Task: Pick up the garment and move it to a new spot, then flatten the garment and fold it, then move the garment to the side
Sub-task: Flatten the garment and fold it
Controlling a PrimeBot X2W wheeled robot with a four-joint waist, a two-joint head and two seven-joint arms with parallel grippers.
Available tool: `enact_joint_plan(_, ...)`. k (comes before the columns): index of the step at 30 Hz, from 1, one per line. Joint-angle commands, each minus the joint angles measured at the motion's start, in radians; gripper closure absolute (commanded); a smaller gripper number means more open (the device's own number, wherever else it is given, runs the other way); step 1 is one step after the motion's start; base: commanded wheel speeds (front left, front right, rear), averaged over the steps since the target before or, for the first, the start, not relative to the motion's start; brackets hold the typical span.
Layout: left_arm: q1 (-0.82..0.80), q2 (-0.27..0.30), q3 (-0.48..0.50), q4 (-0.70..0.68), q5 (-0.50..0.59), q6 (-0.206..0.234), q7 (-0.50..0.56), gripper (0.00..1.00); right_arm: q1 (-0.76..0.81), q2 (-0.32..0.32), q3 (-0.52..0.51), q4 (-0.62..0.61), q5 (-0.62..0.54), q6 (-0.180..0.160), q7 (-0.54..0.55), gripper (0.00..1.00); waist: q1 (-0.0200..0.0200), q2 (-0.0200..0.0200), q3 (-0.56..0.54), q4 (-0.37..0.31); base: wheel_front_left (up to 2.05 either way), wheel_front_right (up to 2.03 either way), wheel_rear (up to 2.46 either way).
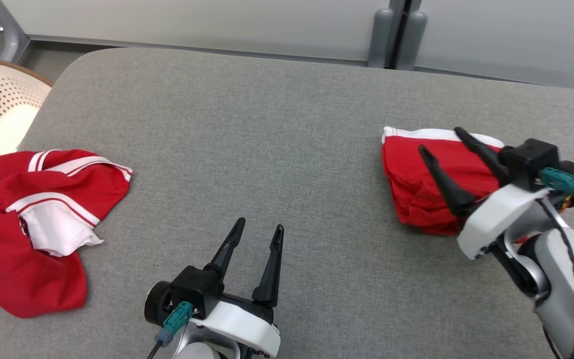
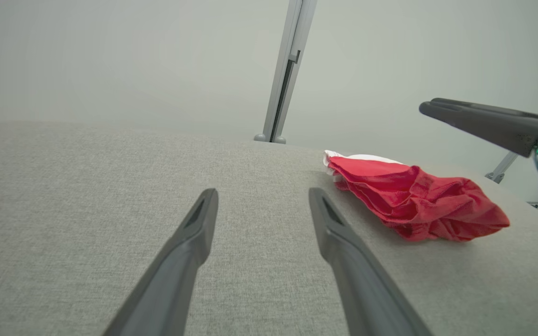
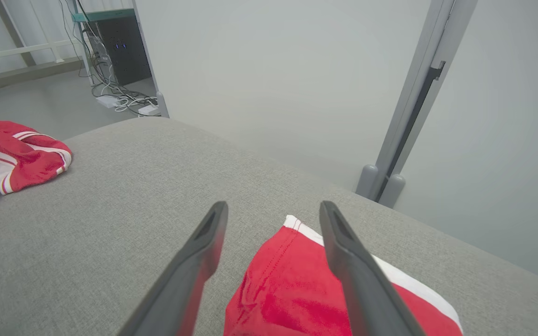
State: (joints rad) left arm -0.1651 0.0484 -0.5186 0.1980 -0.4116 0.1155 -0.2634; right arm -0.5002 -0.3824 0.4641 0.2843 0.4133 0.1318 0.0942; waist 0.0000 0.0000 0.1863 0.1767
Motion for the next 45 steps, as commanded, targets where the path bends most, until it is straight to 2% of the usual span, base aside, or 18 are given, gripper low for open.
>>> enact_joint_plan(1, 0.01, 0.004, 0.01, -0.006, 0.011, 0.002, -0.001, 0.0, 0.028, -0.012, -0.025, -0.007, -0.016, -0.002, -0.027, 0.0, 0.0, 0.0, -0.015, -0.021, 0.0, 0.0, 0.0)
enact_joint_plan(6, 0.037, 0.004, 0.051, -0.041, 0.037, -0.005, -0.002, 0.0, 0.129, -0.048, -0.154, -0.001, -0.092, -0.002, -0.155, 0.0, 0.0, 0.0, -0.047, -0.062, 0.0, 0.0, 0.0)
enact_joint_plan(11, 0.092, 0.004, 0.11, -0.081, 0.064, -0.007, -0.002, 0.0, 0.278, -0.033, -0.273, 0.053, -0.142, -0.002, -0.28, 0.0, 0.0, 0.0, -0.082, -0.092, 0.0, 0.0, 0.0)
enact_joint_plan(16, 0.157, 0.004, 0.158, -0.123, 0.097, -0.012, -0.001, 0.0, 0.398, -0.001, -0.32, 0.085, -0.146, -0.002, -0.341, 0.0, 0.0, 0.0, -0.104, -0.111, 0.0, 0.0, 0.0)
enact_joint_plan(21, 0.191, 0.004, 0.168, -0.136, 0.106, -0.018, -0.001, 0.0, 0.436, 0.013, -0.312, 0.091, -0.141, -0.002, -0.354, 0.0, 0.0, 0.0, -0.113, -0.111, 0.0, 0.0, 0.0)
enact_joint_plan(23, 0.196, 0.004, 0.165, -0.136, 0.109, -0.022, -0.001, 0.0, 0.421, 0.008, -0.294, 0.088, -0.136, -0.002, -0.358, 0.64, 0.0, 0.0, -0.112, -0.105, 0.0, 0.0, 0.0)
enact_joint_plan(24, 0.192, 0.004, 0.161, -0.136, 0.11, -0.024, -0.001, 0.0, 0.407, -0.002, -0.281, 0.087, -0.147, -0.002, -0.359, 1.0, 0.0, 0.0, -0.109, -0.099, 0.0, 0.0, 0.0)
enact_joint_plan(29, 0.156, 0.004, 0.133, -0.131, 0.111, -0.032, -0.001, 0.0, 0.29, -0.062, -0.185, 0.141, -0.157, -0.002, -0.358, 1.0, 0.0, 0.0, -0.082, -0.059, 0.0, 0.0, 0.0)
enact_joint_plan(34, 0.123, 0.004, 0.086, -0.124, 0.11, -0.044, -0.001, 0.0, 0.137, -0.176, -0.058, 0.234, -0.145, -0.002, -0.326, 1.0, 0.0, 0.0, -0.033, -0.003, 0.0, 0.0, 0.0)
enact_joint_plan(40, 0.091, 0.004, 0.037, -0.112, 0.08, -0.04, -0.001, 0.0, 0.016, -0.292, 0.167, 0.334, -0.072, -0.002, -0.279, 1.0, 0.0, 0.0, 0.016, 0.048, 0.0, 0.0, 0.0)
enact_joint_plan(45, 0.081, 0.004, 0.034, -0.106, 0.072, -0.032, -0.001, 0.0, -0.001, -0.354, 0.363, 0.32, 0.011, -0.002, -0.291, 1.0, 0.0, 0.0, 0.02, 0.065, 0.0, 0.0, 0.0)
